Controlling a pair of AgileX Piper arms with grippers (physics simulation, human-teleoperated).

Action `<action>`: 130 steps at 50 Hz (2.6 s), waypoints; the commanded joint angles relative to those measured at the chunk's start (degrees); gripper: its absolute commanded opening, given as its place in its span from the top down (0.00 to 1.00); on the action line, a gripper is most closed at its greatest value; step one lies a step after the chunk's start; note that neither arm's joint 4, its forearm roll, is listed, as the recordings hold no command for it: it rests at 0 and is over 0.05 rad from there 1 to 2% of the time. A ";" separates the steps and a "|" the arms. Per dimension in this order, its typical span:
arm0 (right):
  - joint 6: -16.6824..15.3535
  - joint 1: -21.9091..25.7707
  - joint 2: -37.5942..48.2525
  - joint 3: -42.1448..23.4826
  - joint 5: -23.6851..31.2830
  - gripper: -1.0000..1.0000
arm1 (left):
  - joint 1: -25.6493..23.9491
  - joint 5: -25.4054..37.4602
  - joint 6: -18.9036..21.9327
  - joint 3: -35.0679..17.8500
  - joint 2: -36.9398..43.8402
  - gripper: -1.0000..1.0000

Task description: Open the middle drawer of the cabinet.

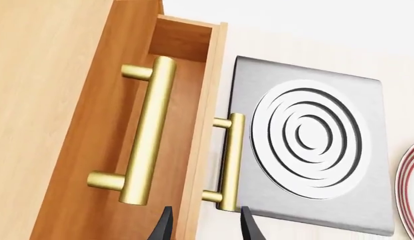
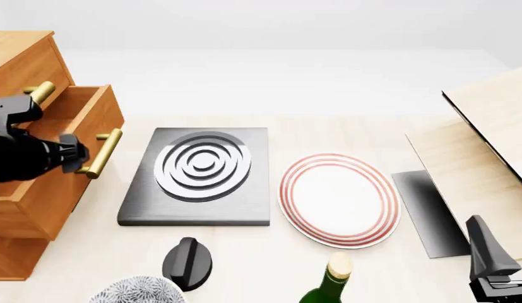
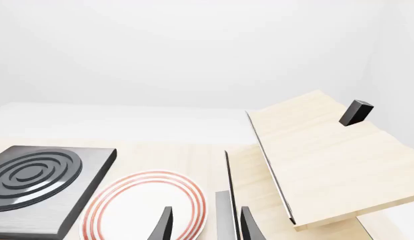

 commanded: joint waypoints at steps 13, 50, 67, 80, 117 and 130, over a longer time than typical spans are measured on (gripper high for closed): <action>0.43 0.15 0.01 0.46 -0.08 0.00 | -3.02 -1.00 -0.27 1.61 0.81 0.00; 0.42 0.15 0.01 0.46 -0.07 0.00 | -8.90 0.08 0.43 1.80 -0.96 0.00; 0.43 0.17 0.01 0.46 -0.07 0.00 | -10.85 -0.73 0.99 1.53 -0.27 0.00; 0.43 0.16 0.01 0.46 -0.07 0.00 | -13.24 -1.28 1.09 1.15 0.40 0.00; 0.42 0.15 0.01 0.46 -0.07 0.00 | -19.12 -1.20 0.05 0.06 1.65 0.00; 0.42 0.16 0.01 0.46 -0.08 0.00 | -21.21 -1.30 -0.92 -0.30 2.20 0.00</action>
